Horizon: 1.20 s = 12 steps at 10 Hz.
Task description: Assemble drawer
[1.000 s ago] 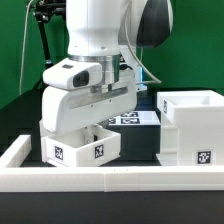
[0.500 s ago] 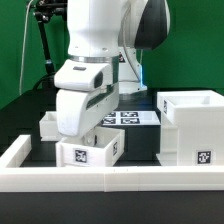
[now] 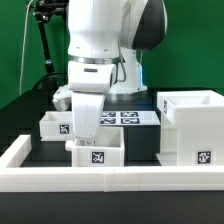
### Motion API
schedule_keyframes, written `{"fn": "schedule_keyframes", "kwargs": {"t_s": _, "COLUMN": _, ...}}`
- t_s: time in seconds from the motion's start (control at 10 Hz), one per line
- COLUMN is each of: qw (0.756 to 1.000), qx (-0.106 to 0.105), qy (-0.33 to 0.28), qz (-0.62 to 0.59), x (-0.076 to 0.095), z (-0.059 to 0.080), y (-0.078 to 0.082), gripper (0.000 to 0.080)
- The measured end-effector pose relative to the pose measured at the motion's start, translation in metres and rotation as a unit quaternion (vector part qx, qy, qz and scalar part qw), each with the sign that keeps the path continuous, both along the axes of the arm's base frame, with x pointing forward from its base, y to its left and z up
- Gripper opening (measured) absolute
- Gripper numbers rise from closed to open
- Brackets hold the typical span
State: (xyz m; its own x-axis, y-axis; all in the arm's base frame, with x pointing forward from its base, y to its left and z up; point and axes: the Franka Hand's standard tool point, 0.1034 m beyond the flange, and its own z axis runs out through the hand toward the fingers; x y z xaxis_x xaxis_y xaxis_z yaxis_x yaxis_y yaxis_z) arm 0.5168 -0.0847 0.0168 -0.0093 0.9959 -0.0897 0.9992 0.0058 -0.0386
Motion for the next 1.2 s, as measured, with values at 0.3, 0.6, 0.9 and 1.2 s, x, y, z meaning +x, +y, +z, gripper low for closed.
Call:
{"fn": "schedule_keyframes", "kwargs": {"t_s": 0.3, "qw": 1.000, "qx": 0.002, "qy": 0.004, "qz": -0.001, "x": 0.003, "z": 0.002, "y": 0.006, "gripper": 0.0042}}
{"fn": "schedule_keyframes", "kwargs": {"t_s": 0.6, "qw": 1.000, "qx": 0.008, "qy": 0.015, "qz": -0.003, "x": 0.019, "z": 0.006, "y": 0.028, "gripper": 0.0042}}
{"fn": "schedule_keyframes", "kwargs": {"t_s": 0.9, "qw": 1.000, "qx": 0.010, "qy": 0.013, "qz": -0.002, "x": 0.022, "z": 0.005, "y": 0.030, "gripper": 0.0042}}
{"fn": "schedule_keyframes", "kwargs": {"t_s": 1.2, "qw": 1.000, "qx": 0.011, "qy": 0.018, "qz": 0.011, "x": 0.019, "z": 0.001, "y": 0.029, "gripper": 0.0042}}
